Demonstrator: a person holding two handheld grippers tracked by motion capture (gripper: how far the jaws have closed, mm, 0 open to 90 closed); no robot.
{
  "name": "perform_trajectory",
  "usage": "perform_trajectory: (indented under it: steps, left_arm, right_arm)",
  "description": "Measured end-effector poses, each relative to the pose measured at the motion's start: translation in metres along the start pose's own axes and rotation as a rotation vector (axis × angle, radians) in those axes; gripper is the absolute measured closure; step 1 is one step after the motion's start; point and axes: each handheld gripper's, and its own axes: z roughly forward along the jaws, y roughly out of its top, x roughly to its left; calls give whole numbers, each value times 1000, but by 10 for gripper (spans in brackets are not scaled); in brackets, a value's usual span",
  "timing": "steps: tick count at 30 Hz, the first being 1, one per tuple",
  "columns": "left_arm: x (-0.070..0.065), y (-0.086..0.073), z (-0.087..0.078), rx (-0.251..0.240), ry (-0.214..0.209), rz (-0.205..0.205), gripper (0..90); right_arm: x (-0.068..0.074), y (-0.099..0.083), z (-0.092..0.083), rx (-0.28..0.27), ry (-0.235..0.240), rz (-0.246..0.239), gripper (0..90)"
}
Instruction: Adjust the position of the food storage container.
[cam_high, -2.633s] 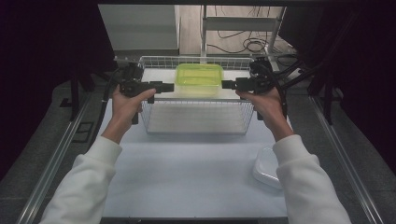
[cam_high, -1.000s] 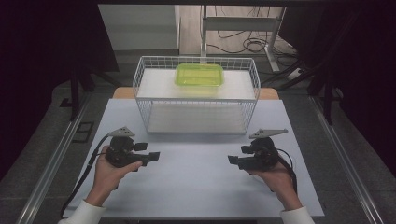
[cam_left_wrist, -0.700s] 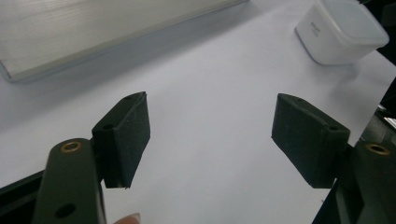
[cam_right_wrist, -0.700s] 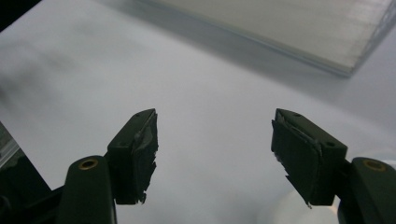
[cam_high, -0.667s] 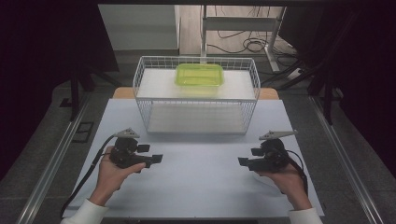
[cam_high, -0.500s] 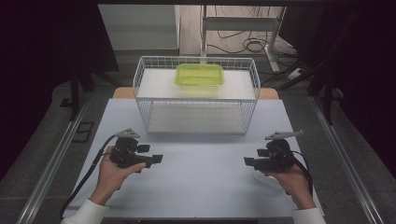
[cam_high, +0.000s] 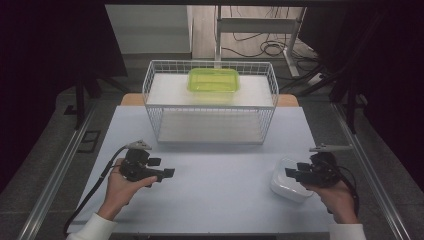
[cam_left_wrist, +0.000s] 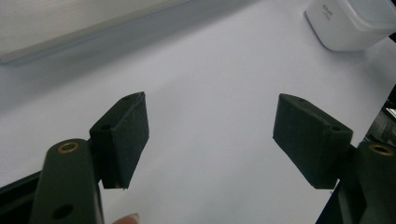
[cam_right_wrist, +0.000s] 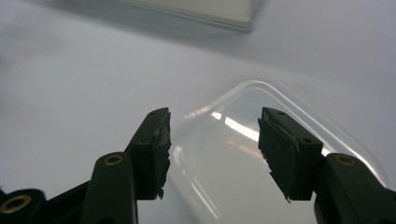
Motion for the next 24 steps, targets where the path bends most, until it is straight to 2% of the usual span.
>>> perform_trajectory:
  steps: [4, 7, 9, 13, 15, 16, 18, 20, 24]
  left_arm:
    - [0, 0, 0, 1, -3, -1, 263]
    - [0, 0, 0, -6, 19, -8, 239]
    - [1, 0, 0, -7, 11, -14, 235]
    - [1, -1, 1, -4, 13, -9, 235]
    - [1, -1, 2, 2, 15, -8, 235]
    - [1, -1, 3, 4, 16, -7, 235]
    - [0, -1, 4, 11, 15, -5, 235]
    - [0, -1, 5, 11, 14, -5, 235]
    - [0, -1, 4, 13, 17, -2, 240]
  right_arm:
    - [-17, -7, -13, -8, -48, 50, 440]
    - [-34, -15, -24, -6, -94, 102, 443]
    - [-44, -20, -28, 7, -114, 134, 446]
    - [-60, -30, -29, 71, -158, 174, 461]
    - [-64, -34, -27, 101, -179, 193, 512]
    - [-66, -35, -25, 113, -189, 196, 568]
    - [-70, -38, -22, 140, -185, 216, 671]
    - [-72, -40, -20, 166, -186, 238, 738]
    - [-74, -41, -11, 212, -194, 230, 852]
